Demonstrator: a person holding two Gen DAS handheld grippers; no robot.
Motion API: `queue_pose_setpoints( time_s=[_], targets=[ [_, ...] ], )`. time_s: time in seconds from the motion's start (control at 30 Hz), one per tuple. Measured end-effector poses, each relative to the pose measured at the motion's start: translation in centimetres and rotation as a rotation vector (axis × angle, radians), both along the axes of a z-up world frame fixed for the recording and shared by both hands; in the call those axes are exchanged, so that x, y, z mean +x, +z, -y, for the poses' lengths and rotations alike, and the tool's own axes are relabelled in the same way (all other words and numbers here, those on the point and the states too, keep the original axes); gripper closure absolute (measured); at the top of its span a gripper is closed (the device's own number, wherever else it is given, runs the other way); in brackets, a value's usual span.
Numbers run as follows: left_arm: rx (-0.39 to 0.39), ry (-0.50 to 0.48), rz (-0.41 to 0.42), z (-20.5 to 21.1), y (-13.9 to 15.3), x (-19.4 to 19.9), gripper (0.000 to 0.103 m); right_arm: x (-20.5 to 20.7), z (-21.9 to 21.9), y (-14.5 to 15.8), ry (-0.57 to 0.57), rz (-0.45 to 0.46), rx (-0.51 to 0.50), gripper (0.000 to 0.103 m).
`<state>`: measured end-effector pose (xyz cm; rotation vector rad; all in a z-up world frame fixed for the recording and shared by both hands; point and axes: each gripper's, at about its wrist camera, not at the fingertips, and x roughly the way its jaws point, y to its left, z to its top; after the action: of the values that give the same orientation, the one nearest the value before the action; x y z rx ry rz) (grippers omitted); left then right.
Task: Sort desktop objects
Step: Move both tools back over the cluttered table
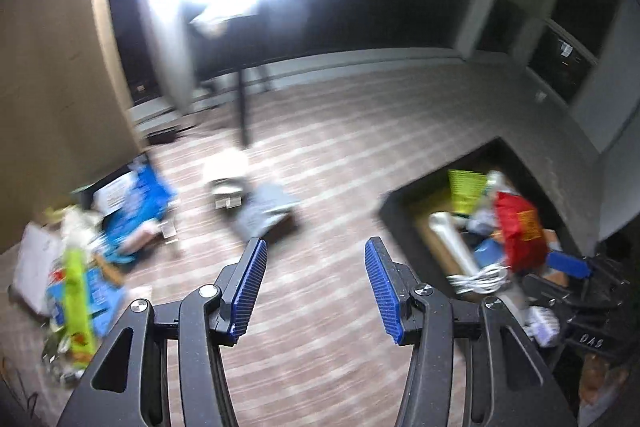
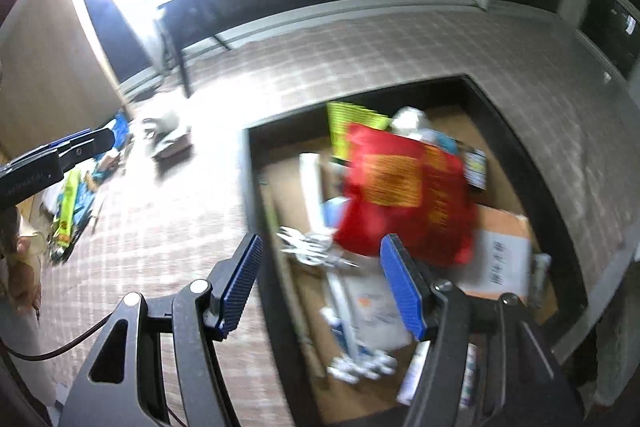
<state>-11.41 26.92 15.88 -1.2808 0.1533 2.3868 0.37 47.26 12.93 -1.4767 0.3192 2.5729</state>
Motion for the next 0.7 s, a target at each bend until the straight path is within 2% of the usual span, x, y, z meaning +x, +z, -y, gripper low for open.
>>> queue_pose_setpoints(
  time_s=[0.43,0.7],
  targets=[
    [-0.030,0.312,0.043,18.7,-2.9,-0.9,0.055,-8.3,13.5,-0.3,0.276,-0.011,-0.058,0.042],
    [-0.020,0.381,0.070,25.1,-4.7,-0.8,0.056,-13.5,22.3,-0.7,0.408,-0.003,-0.115,0.043]
  ],
)
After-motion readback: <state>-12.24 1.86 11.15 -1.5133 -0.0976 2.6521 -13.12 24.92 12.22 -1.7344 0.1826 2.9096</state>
